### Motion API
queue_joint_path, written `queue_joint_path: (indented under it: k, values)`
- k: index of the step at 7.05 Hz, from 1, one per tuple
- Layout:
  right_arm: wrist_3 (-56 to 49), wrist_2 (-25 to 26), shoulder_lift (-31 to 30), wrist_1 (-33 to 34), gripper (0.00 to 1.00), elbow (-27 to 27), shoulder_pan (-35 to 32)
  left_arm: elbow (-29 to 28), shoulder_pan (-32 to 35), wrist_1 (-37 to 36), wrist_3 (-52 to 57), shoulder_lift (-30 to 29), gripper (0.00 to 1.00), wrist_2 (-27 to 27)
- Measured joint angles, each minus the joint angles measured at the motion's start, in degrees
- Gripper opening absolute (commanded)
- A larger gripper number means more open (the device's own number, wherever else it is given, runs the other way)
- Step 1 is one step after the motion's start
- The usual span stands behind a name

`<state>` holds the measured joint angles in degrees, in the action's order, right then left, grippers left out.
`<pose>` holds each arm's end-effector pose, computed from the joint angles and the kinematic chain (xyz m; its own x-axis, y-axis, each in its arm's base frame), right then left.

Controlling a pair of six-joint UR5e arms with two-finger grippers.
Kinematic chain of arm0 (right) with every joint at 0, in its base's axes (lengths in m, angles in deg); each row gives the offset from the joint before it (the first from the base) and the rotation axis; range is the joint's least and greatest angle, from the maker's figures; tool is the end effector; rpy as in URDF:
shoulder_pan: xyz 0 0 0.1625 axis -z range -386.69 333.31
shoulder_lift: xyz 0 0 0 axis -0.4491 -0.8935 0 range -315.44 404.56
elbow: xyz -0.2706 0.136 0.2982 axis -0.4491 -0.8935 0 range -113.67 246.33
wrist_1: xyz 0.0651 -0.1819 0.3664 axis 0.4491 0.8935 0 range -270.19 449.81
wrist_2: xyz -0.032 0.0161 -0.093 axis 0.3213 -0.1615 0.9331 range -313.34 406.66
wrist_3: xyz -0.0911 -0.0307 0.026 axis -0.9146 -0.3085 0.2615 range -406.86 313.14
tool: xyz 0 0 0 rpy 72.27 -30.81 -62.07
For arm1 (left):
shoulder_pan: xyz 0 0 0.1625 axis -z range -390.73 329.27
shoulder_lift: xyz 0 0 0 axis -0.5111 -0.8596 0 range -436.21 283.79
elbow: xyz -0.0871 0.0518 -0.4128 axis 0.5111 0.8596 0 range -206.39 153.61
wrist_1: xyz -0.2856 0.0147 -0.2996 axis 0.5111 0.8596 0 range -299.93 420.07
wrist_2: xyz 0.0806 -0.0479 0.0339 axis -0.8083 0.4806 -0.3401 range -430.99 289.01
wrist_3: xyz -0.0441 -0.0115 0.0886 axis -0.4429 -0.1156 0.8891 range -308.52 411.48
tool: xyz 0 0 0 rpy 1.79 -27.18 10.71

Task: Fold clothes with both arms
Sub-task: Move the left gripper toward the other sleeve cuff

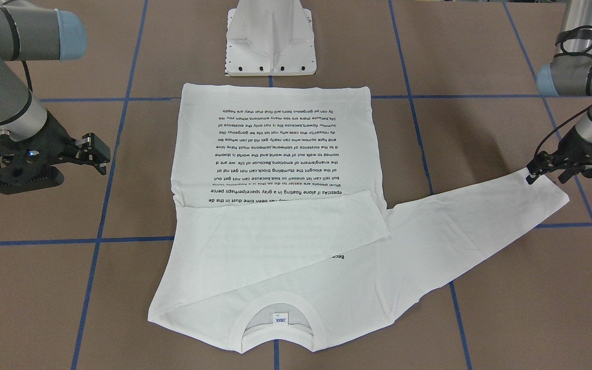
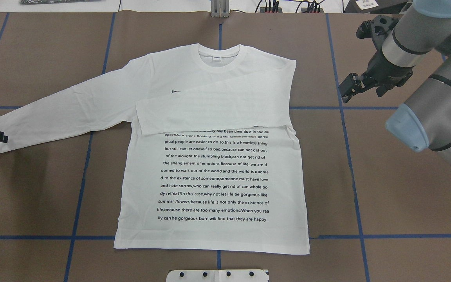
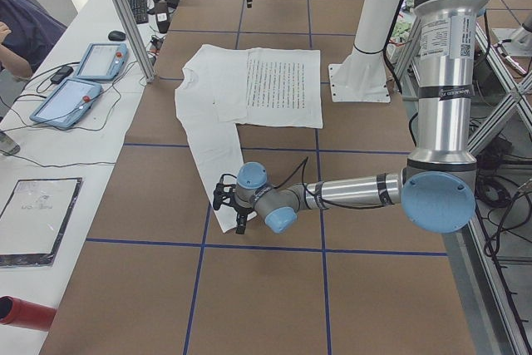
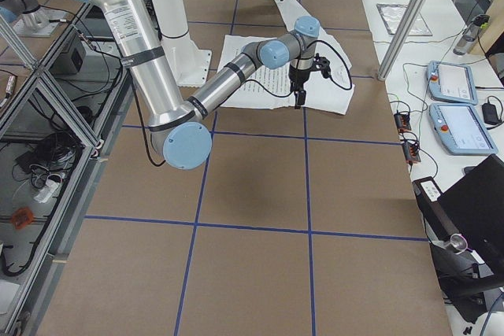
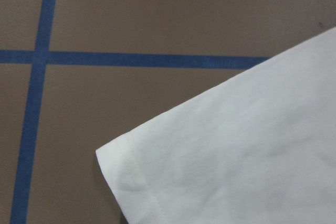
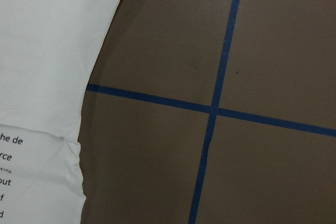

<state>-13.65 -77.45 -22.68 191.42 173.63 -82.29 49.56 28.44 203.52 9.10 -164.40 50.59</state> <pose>-0.2703 -0.5319 0.3270 0.7173 -0.1784 0.6735 0.1240 0.9839 0.1285 0.1838 -0.4663 0.7009 0.6931 0.0665 -0.7178 0.0828 0.9818 0.1709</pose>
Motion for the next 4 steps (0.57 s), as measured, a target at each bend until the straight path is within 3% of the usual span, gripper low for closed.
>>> queue_joint_path:
  k: [4]
  values:
    - [0.0,0.0,-0.1,0.0,1.00,0.9,0.0,0.0,1.6,-4.9,8.1,-0.4,0.99,3.5]
